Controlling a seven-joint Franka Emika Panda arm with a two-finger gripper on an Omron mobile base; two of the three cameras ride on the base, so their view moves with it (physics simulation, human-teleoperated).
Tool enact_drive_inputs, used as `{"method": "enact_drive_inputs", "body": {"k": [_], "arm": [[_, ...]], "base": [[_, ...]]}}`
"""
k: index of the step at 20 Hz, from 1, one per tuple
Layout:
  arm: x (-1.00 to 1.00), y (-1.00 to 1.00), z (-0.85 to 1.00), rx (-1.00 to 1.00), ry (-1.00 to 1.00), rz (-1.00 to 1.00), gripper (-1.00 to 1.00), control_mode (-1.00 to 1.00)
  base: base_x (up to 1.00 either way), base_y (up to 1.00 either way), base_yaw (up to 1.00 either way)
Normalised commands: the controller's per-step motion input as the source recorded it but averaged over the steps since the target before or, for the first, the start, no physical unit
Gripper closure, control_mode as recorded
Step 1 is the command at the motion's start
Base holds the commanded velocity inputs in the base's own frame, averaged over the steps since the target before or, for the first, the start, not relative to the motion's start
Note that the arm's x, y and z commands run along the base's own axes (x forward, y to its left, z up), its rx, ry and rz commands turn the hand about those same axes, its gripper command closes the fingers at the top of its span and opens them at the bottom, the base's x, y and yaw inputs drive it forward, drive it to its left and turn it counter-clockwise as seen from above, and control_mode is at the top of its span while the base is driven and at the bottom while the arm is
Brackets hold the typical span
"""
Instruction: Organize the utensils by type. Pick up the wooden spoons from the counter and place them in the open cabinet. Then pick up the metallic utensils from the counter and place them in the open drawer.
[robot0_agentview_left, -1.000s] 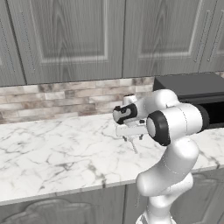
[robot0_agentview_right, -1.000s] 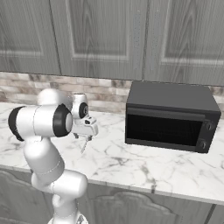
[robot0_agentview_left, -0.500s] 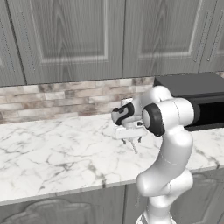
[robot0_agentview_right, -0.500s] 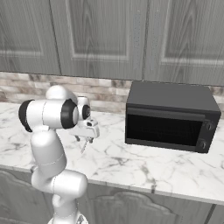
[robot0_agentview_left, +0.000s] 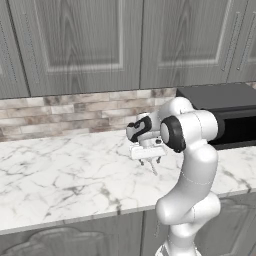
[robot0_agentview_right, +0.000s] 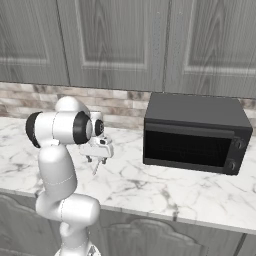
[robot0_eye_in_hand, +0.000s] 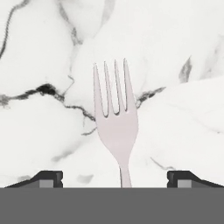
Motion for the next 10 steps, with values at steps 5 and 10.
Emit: {"method": "enact_drive_inputs", "body": {"k": [5, 10], "arm": [[-0.04, -0.09, -0.20, 0.00, 0.00, 0.00, -1.00, -1.00], [-0.17, -0.11, -0.21, 0.00, -0.05, 0.00, -1.00, -1.00]], "base": [[0.00, 0.00, 0.00], [0.00, 0.00, 0.00]]}}
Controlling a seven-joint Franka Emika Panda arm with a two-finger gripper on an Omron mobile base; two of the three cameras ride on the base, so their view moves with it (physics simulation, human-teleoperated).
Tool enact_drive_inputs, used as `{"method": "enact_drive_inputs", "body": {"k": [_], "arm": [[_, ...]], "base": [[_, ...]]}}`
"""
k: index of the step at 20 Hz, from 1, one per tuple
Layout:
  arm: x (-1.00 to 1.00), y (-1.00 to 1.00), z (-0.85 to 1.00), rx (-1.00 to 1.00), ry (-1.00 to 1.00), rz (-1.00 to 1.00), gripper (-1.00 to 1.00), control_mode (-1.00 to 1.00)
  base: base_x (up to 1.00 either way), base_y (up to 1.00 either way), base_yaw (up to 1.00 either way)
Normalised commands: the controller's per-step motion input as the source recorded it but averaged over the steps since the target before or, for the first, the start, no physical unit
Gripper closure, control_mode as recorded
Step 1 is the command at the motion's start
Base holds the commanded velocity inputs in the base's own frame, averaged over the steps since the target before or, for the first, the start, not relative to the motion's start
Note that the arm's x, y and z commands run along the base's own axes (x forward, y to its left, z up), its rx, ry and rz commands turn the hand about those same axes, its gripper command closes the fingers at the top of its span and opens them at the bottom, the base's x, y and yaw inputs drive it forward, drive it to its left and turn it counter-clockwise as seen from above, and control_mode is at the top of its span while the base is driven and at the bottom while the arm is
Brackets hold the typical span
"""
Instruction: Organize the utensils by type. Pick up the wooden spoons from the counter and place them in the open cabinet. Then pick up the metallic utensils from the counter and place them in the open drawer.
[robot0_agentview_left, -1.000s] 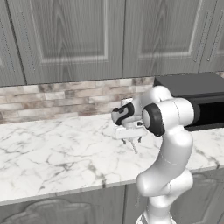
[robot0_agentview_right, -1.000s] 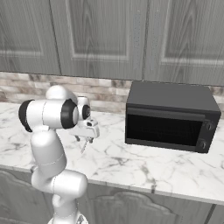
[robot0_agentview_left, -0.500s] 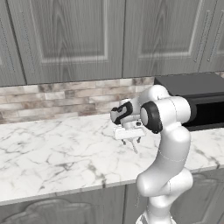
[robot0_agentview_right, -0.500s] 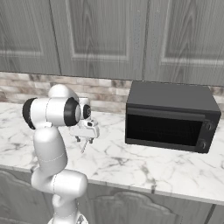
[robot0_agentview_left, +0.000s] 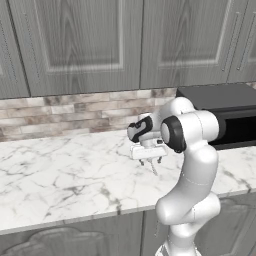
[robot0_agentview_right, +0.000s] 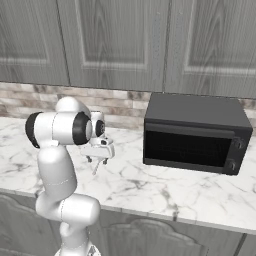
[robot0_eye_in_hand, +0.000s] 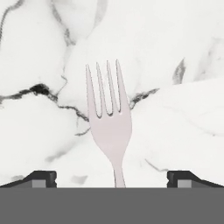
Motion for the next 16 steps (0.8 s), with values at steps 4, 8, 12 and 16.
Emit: {"method": "enact_drive_inputs", "body": {"k": [4, 8, 12, 16], "arm": [[-0.06, -0.08, -0.27, 0.00, 0.00, 0.00, -1.00, -1.00], [-0.13, -0.05, -0.27, 0.00, 0.00, 0.00, -1.00, -1.00], [-0.24, -0.03, -0.24, 0.00, -0.08, 0.00, -1.00, -1.00], [-0.10, -0.04, -0.20, 0.00, -0.16, 0.00, -1.00, -1.00]], "base": [[0.00, 0.00, 0.00], [0.00, 0.00, 0.00], [0.00, 0.00, 0.00], [0.00, 0.00, 0.00]]}}
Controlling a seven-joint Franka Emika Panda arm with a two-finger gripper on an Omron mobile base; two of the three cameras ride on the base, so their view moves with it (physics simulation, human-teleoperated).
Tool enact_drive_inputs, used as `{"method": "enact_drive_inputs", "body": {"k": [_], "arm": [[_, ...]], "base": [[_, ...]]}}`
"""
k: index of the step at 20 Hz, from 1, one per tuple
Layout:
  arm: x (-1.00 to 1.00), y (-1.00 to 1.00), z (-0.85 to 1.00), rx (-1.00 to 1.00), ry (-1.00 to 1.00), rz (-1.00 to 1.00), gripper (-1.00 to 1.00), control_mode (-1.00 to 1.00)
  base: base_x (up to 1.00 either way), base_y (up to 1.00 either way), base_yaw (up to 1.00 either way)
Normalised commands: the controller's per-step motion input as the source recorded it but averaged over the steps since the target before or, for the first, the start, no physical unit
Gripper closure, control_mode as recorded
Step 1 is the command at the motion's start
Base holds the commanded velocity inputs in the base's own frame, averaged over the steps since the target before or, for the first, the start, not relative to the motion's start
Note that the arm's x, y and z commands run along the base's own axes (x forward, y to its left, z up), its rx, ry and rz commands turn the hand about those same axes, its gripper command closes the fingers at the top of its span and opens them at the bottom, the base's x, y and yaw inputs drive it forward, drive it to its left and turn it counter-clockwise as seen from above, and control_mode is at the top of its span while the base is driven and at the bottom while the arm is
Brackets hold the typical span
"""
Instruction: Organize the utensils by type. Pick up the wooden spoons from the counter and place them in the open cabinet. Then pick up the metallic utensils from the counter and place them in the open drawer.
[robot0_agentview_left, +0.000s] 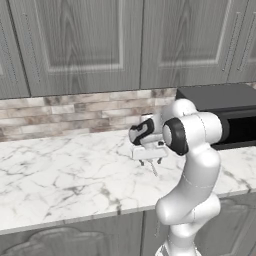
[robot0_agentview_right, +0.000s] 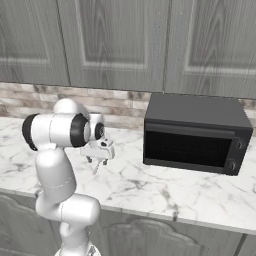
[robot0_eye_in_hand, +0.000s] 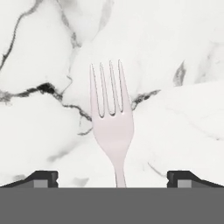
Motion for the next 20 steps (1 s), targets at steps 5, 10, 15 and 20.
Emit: {"method": "enact_drive_inputs", "body": {"k": [5, 10, 15, 20], "arm": [[-0.14, -0.03, -0.14, 0.00, -0.23, 0.00, -1.00, -1.00], [0.01, -0.12, -0.06, 0.00, -0.08, 0.00, -1.00, -1.00], [0.03, -0.11, -0.17, 0.00, 0.00, 0.00, -1.00, -1.00], [0.05, -0.05, -0.28, 0.00, 0.00, 0.00, -1.00, -1.00]], "base": [[0.00, 0.00, 0.00], [0.00, 0.00, 0.00], [0.00, 0.00, 0.00], [0.00, 0.00, 0.00]]}}
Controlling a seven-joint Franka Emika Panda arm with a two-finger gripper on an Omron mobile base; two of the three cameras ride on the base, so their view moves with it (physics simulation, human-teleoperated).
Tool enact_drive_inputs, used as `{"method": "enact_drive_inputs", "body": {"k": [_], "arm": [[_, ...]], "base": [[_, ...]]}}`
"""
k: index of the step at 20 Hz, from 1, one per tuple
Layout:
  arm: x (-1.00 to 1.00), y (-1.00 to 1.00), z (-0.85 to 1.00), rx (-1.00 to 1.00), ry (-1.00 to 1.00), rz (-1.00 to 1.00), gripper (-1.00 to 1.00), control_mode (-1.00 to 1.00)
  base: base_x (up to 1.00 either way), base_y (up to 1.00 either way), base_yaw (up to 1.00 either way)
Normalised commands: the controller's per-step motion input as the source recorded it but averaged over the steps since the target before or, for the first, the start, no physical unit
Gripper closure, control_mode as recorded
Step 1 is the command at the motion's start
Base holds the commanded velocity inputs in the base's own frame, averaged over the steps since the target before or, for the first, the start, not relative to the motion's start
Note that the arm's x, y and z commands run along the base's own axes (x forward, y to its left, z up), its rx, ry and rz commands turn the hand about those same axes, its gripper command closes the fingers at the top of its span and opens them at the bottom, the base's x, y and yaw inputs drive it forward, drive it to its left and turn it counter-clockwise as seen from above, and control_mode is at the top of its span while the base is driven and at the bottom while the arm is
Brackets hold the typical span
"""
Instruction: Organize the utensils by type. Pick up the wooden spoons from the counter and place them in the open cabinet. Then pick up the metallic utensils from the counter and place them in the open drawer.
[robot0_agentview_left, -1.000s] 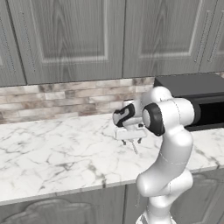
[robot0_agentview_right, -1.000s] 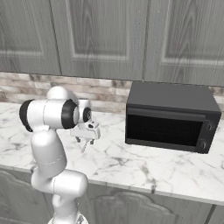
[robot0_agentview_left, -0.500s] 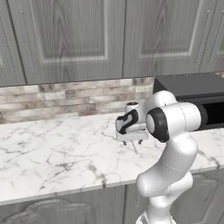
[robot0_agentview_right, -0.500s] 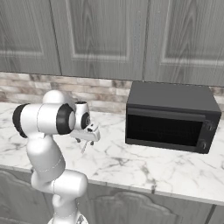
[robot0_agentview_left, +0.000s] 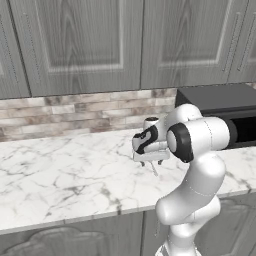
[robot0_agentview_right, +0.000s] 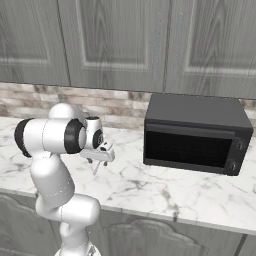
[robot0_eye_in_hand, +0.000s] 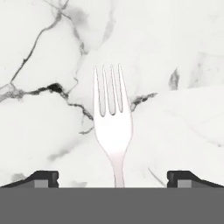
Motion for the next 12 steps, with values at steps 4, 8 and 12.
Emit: {"method": "enact_drive_inputs", "body": {"k": [4, 8, 12], "arm": [[0.00, -0.02, -0.37, 0.00, 0.00, 0.00, 1.00, -1.00], [0.00, -0.08, -0.46, 0.02, 0.03, 0.00, 1.00, -1.00], [-0.06, -0.09, -0.55, 0.08, 0.09, 0.00, 1.00, -1.00]], "base": [[0.00, 0.00, 0.00], [0.00, 0.00, 0.00], [0.00, 0.00, 0.00]]}}
